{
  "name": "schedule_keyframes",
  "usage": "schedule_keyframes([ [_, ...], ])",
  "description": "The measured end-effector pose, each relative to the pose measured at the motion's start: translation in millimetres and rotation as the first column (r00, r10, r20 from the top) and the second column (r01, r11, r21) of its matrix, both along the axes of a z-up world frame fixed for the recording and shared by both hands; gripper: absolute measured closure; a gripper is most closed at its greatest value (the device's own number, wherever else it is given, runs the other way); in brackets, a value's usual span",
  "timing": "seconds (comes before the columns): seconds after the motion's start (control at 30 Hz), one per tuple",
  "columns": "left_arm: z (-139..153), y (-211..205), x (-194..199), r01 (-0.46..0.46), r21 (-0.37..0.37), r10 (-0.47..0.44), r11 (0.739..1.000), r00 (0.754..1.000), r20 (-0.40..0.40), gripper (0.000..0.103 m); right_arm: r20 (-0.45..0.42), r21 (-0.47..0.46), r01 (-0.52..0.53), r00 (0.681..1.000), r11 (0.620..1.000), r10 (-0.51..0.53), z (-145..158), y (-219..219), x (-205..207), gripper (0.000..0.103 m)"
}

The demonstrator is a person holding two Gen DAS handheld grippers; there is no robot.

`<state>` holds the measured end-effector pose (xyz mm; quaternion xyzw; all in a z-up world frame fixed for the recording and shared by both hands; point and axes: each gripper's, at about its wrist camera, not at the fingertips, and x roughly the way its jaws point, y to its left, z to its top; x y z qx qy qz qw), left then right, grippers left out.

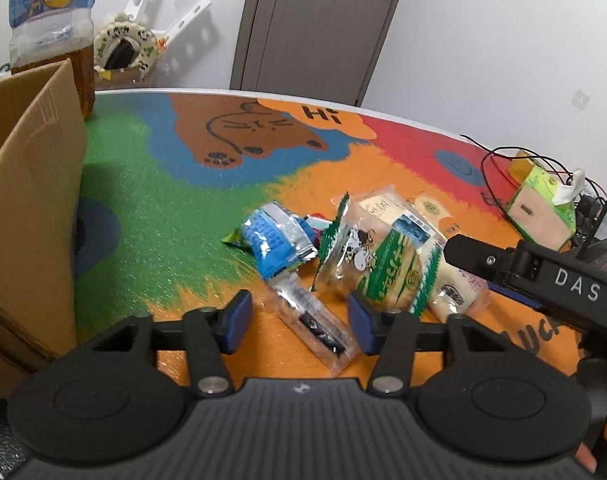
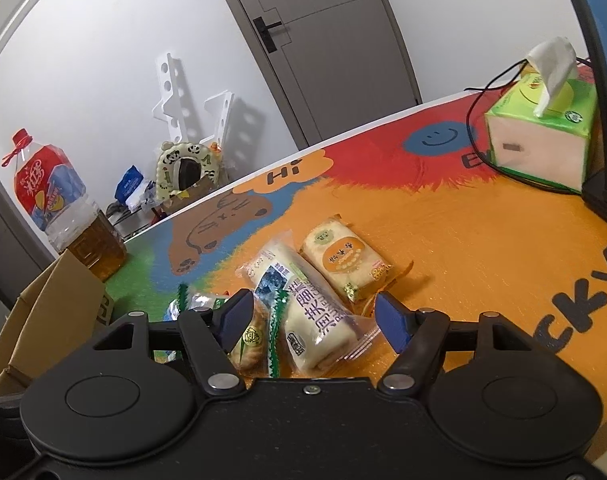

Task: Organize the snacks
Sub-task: 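Grasp the clear stick packet with the left tool while the right tool grasps the white Runfu cake packet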

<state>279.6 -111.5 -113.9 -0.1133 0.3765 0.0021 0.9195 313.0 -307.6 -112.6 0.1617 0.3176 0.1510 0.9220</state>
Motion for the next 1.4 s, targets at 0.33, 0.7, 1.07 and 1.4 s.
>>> schedule_keyframes([
  [0.33, 0, 10, -7, -0.005, -0.021, 0.005, 1.000, 1.000, 0.007, 0.080, -0.022, -0.052, -0.036, 0.999, 0.998, 0.035, -5, 17, 2, 0.037],
  [0.7, 4, 16, -20, -0.014, -0.044, 0.015, 0.999, 1.000, 0.016, 0.086, -0.045, -0.098, -0.085, 0.996, 0.992, 0.081, -6, 22, -27, 0.068],
  [1.07, 3, 20, -27, -0.020, -0.016, 0.020, 1.000, 1.000, -0.001, 0.083, -0.062, -0.121, -0.070, 0.996, 0.990, 0.063, -4, 22, -34, 0.058],
  [1.4, 0, 19, -33, -0.018, 0.017, 0.018, 1.000, 1.000, -0.003, 0.082, -0.019, -0.205, -0.068, 0.998, 0.976, 0.065, -11, 40, -28, 0.055],
])
